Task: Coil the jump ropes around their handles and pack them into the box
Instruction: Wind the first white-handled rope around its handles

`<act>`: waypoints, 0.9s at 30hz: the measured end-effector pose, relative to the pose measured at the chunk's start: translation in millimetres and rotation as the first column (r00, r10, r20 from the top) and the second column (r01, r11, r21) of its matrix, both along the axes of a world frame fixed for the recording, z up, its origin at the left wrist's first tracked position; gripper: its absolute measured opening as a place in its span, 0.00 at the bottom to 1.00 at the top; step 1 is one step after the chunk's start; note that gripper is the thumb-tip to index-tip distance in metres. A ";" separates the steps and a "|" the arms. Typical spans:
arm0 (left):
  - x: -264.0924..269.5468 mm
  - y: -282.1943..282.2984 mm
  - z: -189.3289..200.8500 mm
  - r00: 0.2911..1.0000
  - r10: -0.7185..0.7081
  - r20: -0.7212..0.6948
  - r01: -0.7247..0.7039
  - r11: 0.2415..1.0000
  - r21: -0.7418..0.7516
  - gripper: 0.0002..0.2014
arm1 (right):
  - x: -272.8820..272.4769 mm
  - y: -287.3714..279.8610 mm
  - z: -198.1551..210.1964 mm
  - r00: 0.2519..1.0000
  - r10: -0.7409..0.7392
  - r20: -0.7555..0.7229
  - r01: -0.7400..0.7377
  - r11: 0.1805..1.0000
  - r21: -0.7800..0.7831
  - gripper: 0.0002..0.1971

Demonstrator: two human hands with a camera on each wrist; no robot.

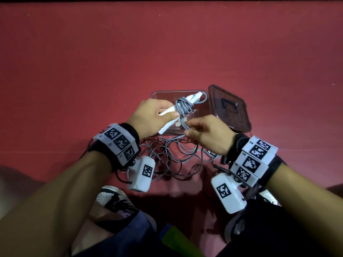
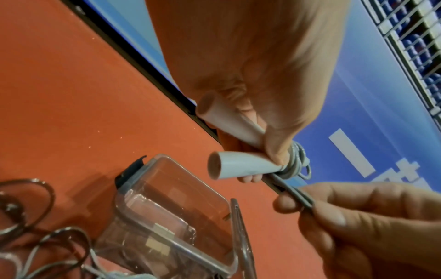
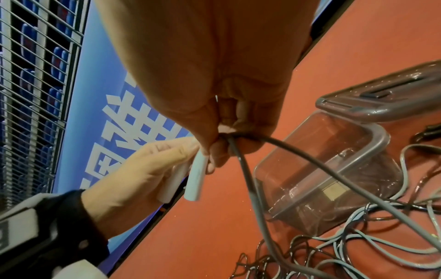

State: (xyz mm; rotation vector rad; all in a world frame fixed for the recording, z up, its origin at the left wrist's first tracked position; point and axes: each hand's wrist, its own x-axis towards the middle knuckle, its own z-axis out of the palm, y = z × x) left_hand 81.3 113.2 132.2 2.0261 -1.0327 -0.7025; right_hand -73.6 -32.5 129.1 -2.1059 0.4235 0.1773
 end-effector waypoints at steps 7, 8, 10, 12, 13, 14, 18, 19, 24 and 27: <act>-1.8 -1.9 0.7 0.940 -0.084 0.330 0.031 0.987 0.160 0.11 | 1.3 -2.7 8.0 0.999 0.020 -0.049 -0.025 0.996 -0.085 0.13; -2.0 -1.5 0.0 0.925 -0.111 0.364 0.043 0.981 0.189 0.12 | 1.9 -1.5 7.6 0.998 0.032 -0.056 -0.037 0.996 -0.080 0.12; -4.6 -1.6 -1.7 0.892 -0.168 0.420 0.062 0.965 0.255 0.11 | 2.3 0.3 7.9 0.998 0.036 -0.050 -0.040 0.997 -0.069 0.09; -10.5 -2.4 -2.8 0.862 -0.219 0.456 0.077 0.948 0.310 0.11 | 2.9 -0.7 8.8 1.000 0.008 -0.005 -0.008 0.999 -0.041 0.09; -14.0 -2.5 -3.0 0.853 -0.245 0.460 0.092 0.939 0.331 0.12 | 3.5 -1.5 9.6 1.000 -0.009 0.020 0.010 1.000 -0.017 0.09; -16.8 -2.2 -2.1 0.846 -0.273 0.458 0.109 0.929 0.353 0.12 | 3.7 -2.5 10.2 0.999 -0.019 0.044 0.019 1.000 0.000 0.09; -17.1 -2.1 1.5 0.810 -0.400 0.429 0.187 0.870 0.457 0.09 | 5.2 -7.5 8.2 0.998 -0.042 0.044 0.041 0.999 0.007 0.10; -16.9 -2.3 2.7 0.799 -0.431 0.419 0.207 0.851 0.482 0.08 | 5.6 -8.1 7.7 0.999 -0.045 0.030 0.044 0.999 0.021 0.10; -19.0 -0.9 2.6 0.792 -0.523 0.315 0.273 0.765 0.583 0.14 | 4.9 -5.2 9.7 1.000 -0.001 0.008 0.001 0.999 0.036 0.09; -18.2 -1.5 2.8 0.815 -0.526 0.243 0.339 0.772 0.537 0.06 | 3.9 -9.0 8.3 0.999 -0.027 0.026 0.027 1.000 0.014 0.09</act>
